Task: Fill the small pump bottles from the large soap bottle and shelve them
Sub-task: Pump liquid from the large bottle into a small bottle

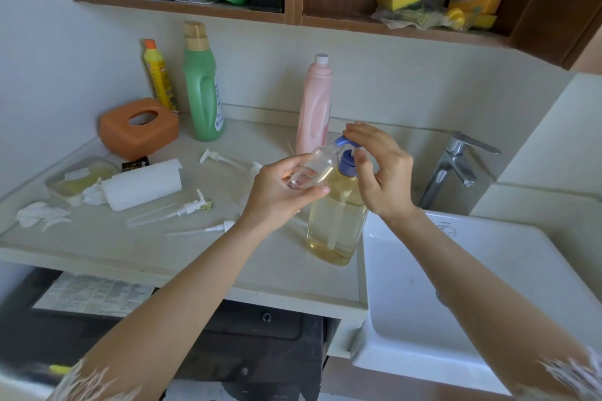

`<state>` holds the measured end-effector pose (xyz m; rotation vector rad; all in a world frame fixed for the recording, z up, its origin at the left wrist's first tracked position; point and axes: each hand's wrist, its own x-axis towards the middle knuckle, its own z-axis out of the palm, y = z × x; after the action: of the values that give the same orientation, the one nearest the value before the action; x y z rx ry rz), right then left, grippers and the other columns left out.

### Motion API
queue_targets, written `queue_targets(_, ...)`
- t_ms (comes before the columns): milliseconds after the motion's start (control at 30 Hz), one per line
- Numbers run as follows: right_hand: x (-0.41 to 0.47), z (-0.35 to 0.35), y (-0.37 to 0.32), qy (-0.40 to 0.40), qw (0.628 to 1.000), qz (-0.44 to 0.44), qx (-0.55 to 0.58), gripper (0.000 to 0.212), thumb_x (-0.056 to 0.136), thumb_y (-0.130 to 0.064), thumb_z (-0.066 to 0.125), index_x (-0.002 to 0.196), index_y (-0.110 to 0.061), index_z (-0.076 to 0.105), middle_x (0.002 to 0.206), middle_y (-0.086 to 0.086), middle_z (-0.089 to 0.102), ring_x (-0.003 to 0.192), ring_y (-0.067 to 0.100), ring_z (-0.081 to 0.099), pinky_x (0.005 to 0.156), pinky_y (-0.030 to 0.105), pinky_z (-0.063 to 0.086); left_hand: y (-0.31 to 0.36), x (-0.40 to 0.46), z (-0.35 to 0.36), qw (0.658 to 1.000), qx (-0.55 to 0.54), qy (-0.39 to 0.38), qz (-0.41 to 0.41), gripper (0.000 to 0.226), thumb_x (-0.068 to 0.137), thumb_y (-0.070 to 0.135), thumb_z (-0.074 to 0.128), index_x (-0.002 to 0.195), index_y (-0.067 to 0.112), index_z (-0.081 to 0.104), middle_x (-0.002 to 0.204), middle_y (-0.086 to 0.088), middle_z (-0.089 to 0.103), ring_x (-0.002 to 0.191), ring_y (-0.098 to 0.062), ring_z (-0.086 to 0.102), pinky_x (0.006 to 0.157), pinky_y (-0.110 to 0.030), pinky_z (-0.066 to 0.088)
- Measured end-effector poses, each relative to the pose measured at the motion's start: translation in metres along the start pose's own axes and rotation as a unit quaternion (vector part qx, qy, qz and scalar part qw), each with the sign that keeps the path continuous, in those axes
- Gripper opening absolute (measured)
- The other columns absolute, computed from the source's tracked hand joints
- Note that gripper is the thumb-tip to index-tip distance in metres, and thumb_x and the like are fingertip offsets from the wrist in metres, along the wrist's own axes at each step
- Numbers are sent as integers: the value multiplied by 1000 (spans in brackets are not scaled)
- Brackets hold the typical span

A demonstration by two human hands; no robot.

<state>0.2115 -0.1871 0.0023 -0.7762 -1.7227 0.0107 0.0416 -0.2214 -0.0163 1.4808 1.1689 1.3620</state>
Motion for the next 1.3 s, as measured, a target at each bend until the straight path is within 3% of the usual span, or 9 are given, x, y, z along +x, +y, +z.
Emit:
queue_targets(200,-13,17,11,42,999,-10,18,34,81,-5,43,101,5,69,107,12,66,108,27,60,99,27,44,-14,4,-1,1000,12,6,15,47,72,5,83,115,16,68,100,-7,73,87,-10,67,78,-21,53)
queue_targets(433,-13,8,3,-12,1000,-5,-11,40,76,-6,41,102,4,69,109,15,68,110,25,59,101,26,42,-22,5,-2,998,53,27,3,48,70,17,86,115,19,68,105,-1,69,94,-14,67,84,-26,53)
queue_targets(600,4,-9,-13,-56,998,11,-28,37,86,-16,41,105,-2,69,110,-2,66,111,18,59,98,27,45,-17,13,-18,998,61,13,-16,40,71,26,85,108,22,71,90,4,67,83,-11,62,77,-21,46)
queue_targets(700,5,-12,-25,-26,999,8,-28,29,84,0,49,106,2,67,108,-19,57,114,20,57,97,15,39,-1,20,-38,998,49,41,-17,43,68,31,85,108,27,70,96,6,71,89,-12,65,81,-23,48)
queue_targets(833,11,-10,-40,13,1000,5,-10,31,78,7,51,103,1,68,110,7,66,107,17,56,93,7,35,36,29,-73,997,12,-77,-29,35,66,28,82,99,26,69,86,13,73,87,-8,71,82,-28,50)
queue_targets(933,22,-7,-47,13,1000,5,11,33,78,6,51,105,-1,68,115,13,63,102,17,55,87,0,33,61,31,-91,985,80,-151,-23,41,64,26,84,101,27,68,92,7,76,90,-9,71,76,-17,52)
queue_targets(1033,29,-4,-51,4,1000,8,21,33,79,4,51,106,-3,68,115,9,62,106,20,54,81,-3,33,74,30,-98,986,89,-143,-22,45,62,26,86,104,25,68,102,-4,75,99,-20,70,95,-35,51)
queue_targets(1167,33,2,-55,-19,996,46,78,34,78,2,48,105,-6,68,110,5,63,98,16,59,79,8,43,78,24,-100,991,52,-122,31,43,65,18,79,105,22,65,96,2,76,95,-12,70,87,-25,53)
queue_targets(1300,35,15,-65,-38,976,111,183,35,78,0,46,99,-21,65,97,0,64,85,10,62,74,17,47,89,21,-107,988,-70,-120,72,55,63,19,84,112,12,60,97,1,74,97,-16,69,92,-42,53)
